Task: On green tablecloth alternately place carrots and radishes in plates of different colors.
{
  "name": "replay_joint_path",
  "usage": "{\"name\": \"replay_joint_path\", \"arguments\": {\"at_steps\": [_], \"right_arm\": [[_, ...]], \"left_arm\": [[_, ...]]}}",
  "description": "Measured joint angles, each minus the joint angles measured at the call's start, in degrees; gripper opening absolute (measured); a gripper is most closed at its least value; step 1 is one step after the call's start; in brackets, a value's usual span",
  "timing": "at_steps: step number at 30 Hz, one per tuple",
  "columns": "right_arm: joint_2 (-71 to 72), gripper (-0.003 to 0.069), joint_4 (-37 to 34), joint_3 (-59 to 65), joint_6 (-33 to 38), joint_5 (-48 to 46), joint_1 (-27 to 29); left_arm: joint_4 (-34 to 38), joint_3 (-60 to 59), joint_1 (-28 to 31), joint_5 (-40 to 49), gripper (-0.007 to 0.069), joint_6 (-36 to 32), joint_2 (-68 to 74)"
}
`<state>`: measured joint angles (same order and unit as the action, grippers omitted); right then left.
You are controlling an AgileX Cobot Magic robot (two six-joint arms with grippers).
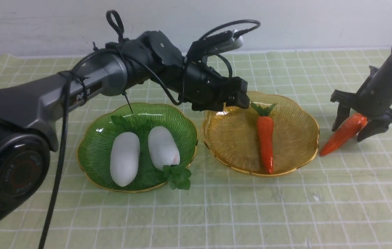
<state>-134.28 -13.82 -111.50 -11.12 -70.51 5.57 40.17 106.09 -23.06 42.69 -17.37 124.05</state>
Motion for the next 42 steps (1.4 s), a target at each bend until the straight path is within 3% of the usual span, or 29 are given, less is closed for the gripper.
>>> {"name": "replay_joint_path", "arguments": {"at_steps": [1, 3, 6, 13, 22, 25, 28, 31, 33, 35, 39, 42], "right_arm": [[-0.05, 0.0424, -0.21, 0.0, 0.99, 0.03, 0.04], [-0.02, 0.029, -0.9, -0.05, 2.98, 0.06, 0.17], [1.21, 0.0274, -1.51, -1.12, 3.01, 0.01, 0.4], [13.1, 0.0275, -6.93, -3.0, 6.6, 0.06, -1.39], [10.11, 0.0275, -11.41, -3.37, 13.86, 0.09, -17.23], [7.22, 0.0283, -11.41, -3.37, 14.24, 1.04, -19.86], [4.79, 0.0367, -11.35, -3.37, 13.7, 2.65, -21.12], [4.27, 0.052, -10.05, -3.37, 11.71, 3.01, -21.3], [4.38, 0.0576, -9.16, -4.09, 12.38, 1.21, -21.18], [4.83, 0.0578, -8.17, -5.31, 14.53, 0.15, -20.82], [11.0, 0.043, -2.93, -5.62, 14.69, -0.51, -19.2], [22.5, 0.0209, 0.41, -4.71, 13.47, -0.45, -17.6]], "left_arm": [[-1.23, 0.14, 0.41, 1.43, 0.0349, 0.0, -0.81], [-5.24, 0.31, 2.24, 5.81, 0.0131, 0.36, -5.24], [-10.48, 0.39, 4.14, 11.04, 0.0019, 1.44, -10.68], [-19.21, 0.44, 5.78, 19.19, -0.0008, 4.39, -21.03], [-24.9, -1.49, 5.72, 26.12, -0.0008, 5.41, -29.75], [-25.3, -3.87, 5.72, 25.8, -0.0008, 5.95, -31.94], [-25.34, -7.48, 5.72, 24.56, -0.0008, 6.4, -34.26], [-25.59, -11.6, 5.72, 24.27, -0.0008, 6.77, -36.81], [-26.42, -14.09, 5.72, 23.39, -0.0008, 7.07, -38.95], [-27.19, -16.39, 5.72, 21.85, -0.0008, 7.47, -40.78], [-28.1, -20.6, 5.72, 19.91, -0.0008, 7.73, -44.86], [-28.43, -24.59, 5.72, 18.82, -0.0008, 8.09, -48.6]]}}
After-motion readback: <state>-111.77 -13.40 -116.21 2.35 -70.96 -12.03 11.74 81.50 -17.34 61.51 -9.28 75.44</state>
